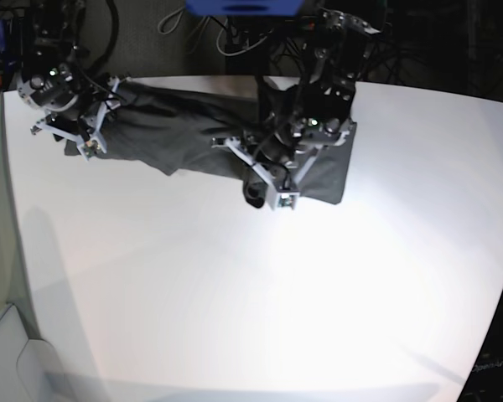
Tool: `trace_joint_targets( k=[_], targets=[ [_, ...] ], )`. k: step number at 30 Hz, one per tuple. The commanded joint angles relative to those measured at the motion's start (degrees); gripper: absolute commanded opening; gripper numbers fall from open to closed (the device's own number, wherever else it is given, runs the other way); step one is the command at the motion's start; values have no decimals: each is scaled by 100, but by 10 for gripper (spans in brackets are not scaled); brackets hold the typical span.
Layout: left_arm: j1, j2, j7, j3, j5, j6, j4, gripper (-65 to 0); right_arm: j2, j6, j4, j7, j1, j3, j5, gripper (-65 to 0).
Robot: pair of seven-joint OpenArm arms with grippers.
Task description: Layout the t-shirt on the table in an organized manner, then fold the t-shirt properly
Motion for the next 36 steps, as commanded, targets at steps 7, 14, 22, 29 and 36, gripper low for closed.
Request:
trace_joint_targets(
  k=[7, 14, 22, 29, 36],
  targets=[
    [-27, 117, -55, 148, -37, 13, 247, -400, 46, -23, 91, 67, 31, 15, 30, -299],
    [184, 91, -55, 200, -204, -23, 863, -213, 46, -23, 91, 67, 31, 15, 30, -299],
    [184, -454, -55, -802, -837, -14, 1144, -214, 46, -23, 478, 14, 39, 68, 30, -297],
    [220, -973, -55, -1874, -1083, -23, 757, -214, 20, -23, 584, -285, 268, 410, 30, -297],
    [176, -1166, -73, -1980, -1408, -31, 247, -212, 11, -23, 566, -979, 769, 947, 48, -296]
  ],
)
